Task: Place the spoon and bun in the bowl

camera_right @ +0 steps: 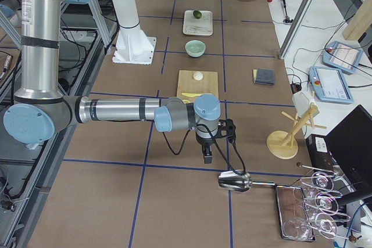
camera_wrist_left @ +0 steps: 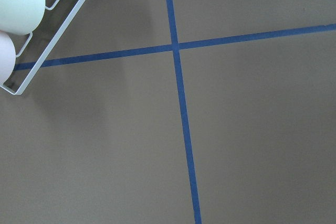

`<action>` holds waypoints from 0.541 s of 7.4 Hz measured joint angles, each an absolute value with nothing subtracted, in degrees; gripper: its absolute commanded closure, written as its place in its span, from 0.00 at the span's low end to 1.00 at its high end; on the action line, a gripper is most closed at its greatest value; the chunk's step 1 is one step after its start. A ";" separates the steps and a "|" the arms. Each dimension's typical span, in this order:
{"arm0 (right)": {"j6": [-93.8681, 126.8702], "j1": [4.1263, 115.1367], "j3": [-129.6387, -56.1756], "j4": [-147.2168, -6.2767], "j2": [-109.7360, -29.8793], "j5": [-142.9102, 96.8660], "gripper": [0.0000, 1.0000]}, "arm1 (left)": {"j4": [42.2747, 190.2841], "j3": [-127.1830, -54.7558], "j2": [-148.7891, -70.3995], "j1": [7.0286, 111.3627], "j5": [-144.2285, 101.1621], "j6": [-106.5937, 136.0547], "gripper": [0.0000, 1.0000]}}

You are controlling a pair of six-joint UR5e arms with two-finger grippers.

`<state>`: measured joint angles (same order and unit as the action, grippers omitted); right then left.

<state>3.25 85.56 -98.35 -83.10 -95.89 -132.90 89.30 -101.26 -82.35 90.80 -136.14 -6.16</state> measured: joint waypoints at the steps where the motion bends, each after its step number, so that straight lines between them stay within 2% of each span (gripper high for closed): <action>1: 3.25 85.46 -98.37 -83.11 -95.89 -132.91 0.00 | 89.28 -101.46 -82.35 90.80 -136.13 -6.17 0.00; 4: 3.22 82.98 -98.87 -83.14 -95.64 -132.96 0.00 | 89.82 -102.05 -82.45 90.61 -136.02 -6.43 0.00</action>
